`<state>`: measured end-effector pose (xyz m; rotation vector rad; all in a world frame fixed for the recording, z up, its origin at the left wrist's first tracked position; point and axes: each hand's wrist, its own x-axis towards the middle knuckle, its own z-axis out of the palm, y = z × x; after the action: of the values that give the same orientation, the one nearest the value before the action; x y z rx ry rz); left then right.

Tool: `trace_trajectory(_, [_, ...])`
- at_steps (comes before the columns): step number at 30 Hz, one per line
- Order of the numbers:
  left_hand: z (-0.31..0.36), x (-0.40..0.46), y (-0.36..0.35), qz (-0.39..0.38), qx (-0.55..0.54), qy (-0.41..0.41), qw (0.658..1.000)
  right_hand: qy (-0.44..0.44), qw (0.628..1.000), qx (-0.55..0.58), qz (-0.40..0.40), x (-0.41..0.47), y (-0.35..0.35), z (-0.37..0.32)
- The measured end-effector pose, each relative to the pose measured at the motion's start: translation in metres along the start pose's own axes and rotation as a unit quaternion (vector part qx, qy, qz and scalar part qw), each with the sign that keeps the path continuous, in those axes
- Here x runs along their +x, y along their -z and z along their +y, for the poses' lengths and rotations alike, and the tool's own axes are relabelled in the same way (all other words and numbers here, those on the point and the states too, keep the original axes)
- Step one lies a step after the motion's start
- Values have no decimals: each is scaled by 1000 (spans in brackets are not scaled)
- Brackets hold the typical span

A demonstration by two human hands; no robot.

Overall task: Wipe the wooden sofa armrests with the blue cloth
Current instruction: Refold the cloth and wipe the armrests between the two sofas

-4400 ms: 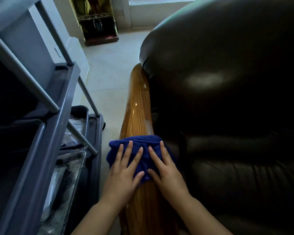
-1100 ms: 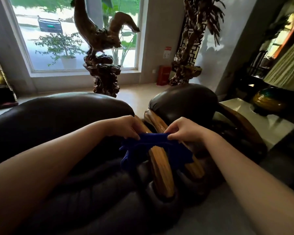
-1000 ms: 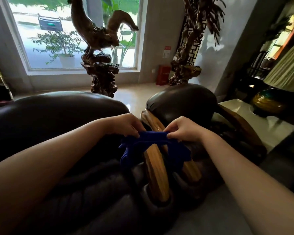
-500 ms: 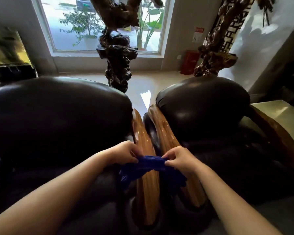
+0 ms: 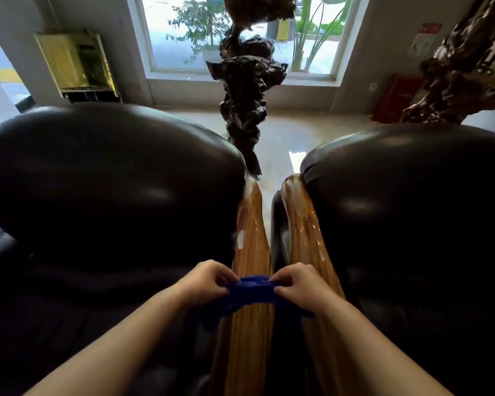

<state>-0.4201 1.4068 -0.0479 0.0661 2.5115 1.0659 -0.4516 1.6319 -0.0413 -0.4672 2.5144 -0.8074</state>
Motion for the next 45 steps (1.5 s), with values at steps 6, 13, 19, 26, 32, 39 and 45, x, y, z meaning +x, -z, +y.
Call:
trace_trajectory(6, [-59, 72, -40, 60, 15, -22, 998, 19, 998, -6, 58, 76, -53, 68])
trace_trajectory(13, [-101, 73, -106, 301, 30, -15, 953, -13, 951, -38, 306, 86, -128, 99])
trace_trajectory(19, [-107, 88, -167, 251, 101, -29, 962, -18, 969, -110, 221, 98, -175, 98])
trace_trajectory(26, [-126, 134, -172, 253, 146, -8, 956, -33, 957, -183, 224, 144, -175, 95])
trace_trajectory(32, [-119, 200, -121, 219, 143, 19, 965, -31, 969, -147, 197, 215, -135, 94])
trace_trajectory(39, [-130, 201, -92, 217, 79, -53, 971, 46, 976, -42, 207, 203, -110, 109])
trace_trajectory(45, [-135, 210, -74, 81, 81, -65, 991, 52, 991, -15, 125, 213, -102, 115])
